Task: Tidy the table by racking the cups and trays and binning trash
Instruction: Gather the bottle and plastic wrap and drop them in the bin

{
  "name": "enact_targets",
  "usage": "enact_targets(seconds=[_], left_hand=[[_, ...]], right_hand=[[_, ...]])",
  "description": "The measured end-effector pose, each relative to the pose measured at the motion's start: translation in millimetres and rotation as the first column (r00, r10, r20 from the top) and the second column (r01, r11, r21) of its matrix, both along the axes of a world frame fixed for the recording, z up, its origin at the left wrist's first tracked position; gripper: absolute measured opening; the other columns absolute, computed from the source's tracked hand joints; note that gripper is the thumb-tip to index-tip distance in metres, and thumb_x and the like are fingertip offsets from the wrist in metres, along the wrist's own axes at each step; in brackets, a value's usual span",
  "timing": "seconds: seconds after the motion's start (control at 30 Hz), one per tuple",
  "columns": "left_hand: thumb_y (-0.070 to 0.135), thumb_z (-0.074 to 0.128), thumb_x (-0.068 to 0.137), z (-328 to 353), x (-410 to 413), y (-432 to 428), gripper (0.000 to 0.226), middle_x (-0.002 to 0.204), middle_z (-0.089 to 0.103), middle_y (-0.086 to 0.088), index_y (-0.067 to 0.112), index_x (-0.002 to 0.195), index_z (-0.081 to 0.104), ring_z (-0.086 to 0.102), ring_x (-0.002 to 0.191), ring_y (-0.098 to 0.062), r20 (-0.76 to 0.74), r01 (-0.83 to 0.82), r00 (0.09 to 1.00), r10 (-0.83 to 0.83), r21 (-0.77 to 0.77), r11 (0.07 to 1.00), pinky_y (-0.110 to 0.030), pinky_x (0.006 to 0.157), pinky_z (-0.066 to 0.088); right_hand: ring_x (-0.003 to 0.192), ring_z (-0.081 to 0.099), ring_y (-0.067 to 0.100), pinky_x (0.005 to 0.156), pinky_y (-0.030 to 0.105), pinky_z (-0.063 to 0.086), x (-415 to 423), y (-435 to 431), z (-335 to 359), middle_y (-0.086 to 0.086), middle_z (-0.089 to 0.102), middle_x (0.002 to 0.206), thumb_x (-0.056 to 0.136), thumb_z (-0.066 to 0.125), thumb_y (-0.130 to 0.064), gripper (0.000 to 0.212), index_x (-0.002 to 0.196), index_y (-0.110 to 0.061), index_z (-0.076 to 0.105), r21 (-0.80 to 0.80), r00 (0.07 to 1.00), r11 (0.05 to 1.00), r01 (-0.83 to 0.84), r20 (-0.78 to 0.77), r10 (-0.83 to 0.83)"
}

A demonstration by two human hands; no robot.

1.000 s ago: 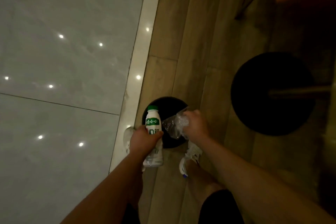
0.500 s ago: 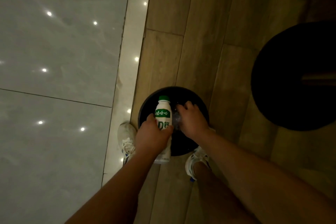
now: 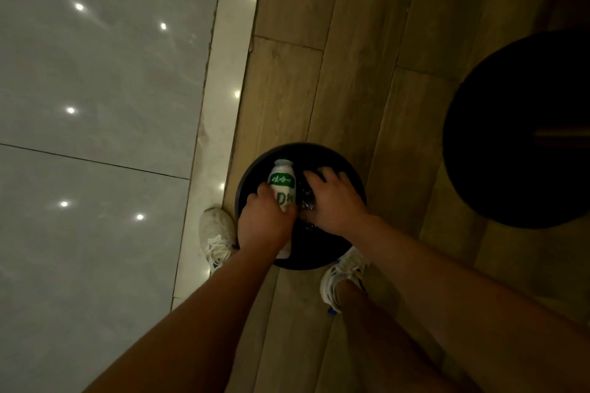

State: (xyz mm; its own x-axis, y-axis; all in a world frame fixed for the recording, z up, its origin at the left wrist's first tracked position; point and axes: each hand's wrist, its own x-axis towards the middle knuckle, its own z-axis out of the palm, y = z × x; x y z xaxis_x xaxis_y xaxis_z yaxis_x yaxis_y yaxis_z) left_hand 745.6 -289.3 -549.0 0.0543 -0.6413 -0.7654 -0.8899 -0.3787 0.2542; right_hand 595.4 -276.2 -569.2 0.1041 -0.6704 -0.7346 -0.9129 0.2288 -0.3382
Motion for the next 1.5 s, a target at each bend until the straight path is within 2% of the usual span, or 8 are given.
enact_targets(seconds=[0.1,0.17,0.43,0.6,0.87,1.17,1.37,1.5], left_hand=[[0.042,0.061,0.089,2.6,-2.3,3.5,0.071,0.135,0.052,-0.019,0.013,0.148,0.035,0.057,0.117,-0.036,-0.039,0.035,0.999,-0.035,-0.01,0.999,-0.044,0.09,0.05],[0.041,0.061,0.089,4.8,-3.3,4.8,0.073,0.139,0.048,-0.018,0.014,0.151,0.032,0.054,0.121,-0.037,-0.034,0.07,0.997,-0.071,-0.03,0.997,-0.044,0.091,0.049],[0.04,0.061,0.086,21.5,3.1,-3.5,0.055,0.118,0.055,-0.013,0.015,0.133,0.048,0.06,0.102,-0.033,0.004,0.272,0.962,-0.273,-0.091,0.958,-0.045,0.079,0.055],[0.042,0.059,0.085,56.2,7.6,-10.8,0.055,0.117,0.055,-0.011,0.017,0.132,0.048,0.059,0.103,-0.032,0.045,0.376,0.926,-0.374,-0.066,0.924,-0.042,0.078,0.051],[0.041,0.057,0.086,166.4,3.4,-22.2,0.051,0.117,0.056,-0.009,0.019,0.131,0.048,0.06,0.104,-0.029,0.08,0.479,0.877,-0.474,-0.063,0.876,-0.039,0.079,0.049],[0.039,0.057,0.088,317.0,-2.6,-6.3,0.052,0.119,0.061,-0.01,0.018,0.135,0.049,0.063,0.102,-0.027,0.022,0.492,0.87,-0.492,-0.085,0.867,-0.039,0.081,0.056],[0.041,0.056,0.087,390.8,-8.3,12.1,0.053,0.121,0.06,-0.007,0.02,0.136,0.05,0.062,0.103,-0.023,0.017,0.509,0.859,-0.512,-0.124,0.851,-0.034,0.081,0.052],[0.043,0.057,0.087,420.1,-18.5,26.8,0.057,0.122,0.059,-0.006,0.024,0.14,0.046,0.062,0.105,-0.023,0.049,0.532,0.845,-0.532,-0.183,0.827,-0.033,0.081,0.05]], right_hand=[[0.131,0.036,0.039,0.105,0.047,0.039,-6.6,-0.4,8.4,0.012,0.037,0.148,0.081,0.07,-0.046,0.082,0.149,-0.021,0.032,-0.067,0.999,0.997,0.029,0.046,-0.026],[0.129,0.038,0.035,0.101,0.046,0.043,-10.9,1.7,13.8,0.01,0.039,0.144,0.081,0.071,-0.041,0.079,0.148,-0.021,0.034,-0.086,0.998,0.996,0.031,0.061,-0.026],[0.123,0.043,0.035,0.096,0.046,0.047,-11.1,1.8,33.7,0.011,0.044,0.137,0.084,0.07,-0.037,0.073,0.146,-0.019,0.037,-0.046,0.996,0.999,0.015,0.086,-0.011],[0.123,0.044,0.035,0.096,0.044,0.046,-7.1,0.7,68.5,0.011,0.048,0.135,0.085,0.067,-0.036,0.066,0.143,-0.019,0.041,-0.019,0.994,0.997,0.078,0.072,-0.076],[0.121,0.047,0.038,0.099,0.041,0.042,-4.1,-0.7,173.4,0.017,0.05,0.134,0.088,0.063,-0.039,0.064,0.144,-0.016,0.041,0.037,0.99,0.99,0.138,0.021,-0.139],[0.114,0.056,0.033,0.094,0.042,0.051,-16.9,14.5,322.8,0.017,0.056,0.127,0.088,0.065,-0.038,0.053,0.133,-0.013,0.052,0.067,0.957,0.957,0.283,0.048,-0.286],[0.108,0.06,0.025,0.089,0.039,0.053,-35.4,47.5,409.7,0.009,0.061,0.124,0.086,0.066,-0.038,0.046,0.128,-0.019,0.057,0.043,0.908,0.915,0.401,0.115,-0.403],[0.114,0.058,0.02,0.086,0.028,0.047,-60.8,75.5,451.1,0.003,0.059,0.13,0.088,0.063,-0.041,0.049,0.132,-0.023,0.056,-0.054,0.864,0.871,0.489,0.165,-0.475]])
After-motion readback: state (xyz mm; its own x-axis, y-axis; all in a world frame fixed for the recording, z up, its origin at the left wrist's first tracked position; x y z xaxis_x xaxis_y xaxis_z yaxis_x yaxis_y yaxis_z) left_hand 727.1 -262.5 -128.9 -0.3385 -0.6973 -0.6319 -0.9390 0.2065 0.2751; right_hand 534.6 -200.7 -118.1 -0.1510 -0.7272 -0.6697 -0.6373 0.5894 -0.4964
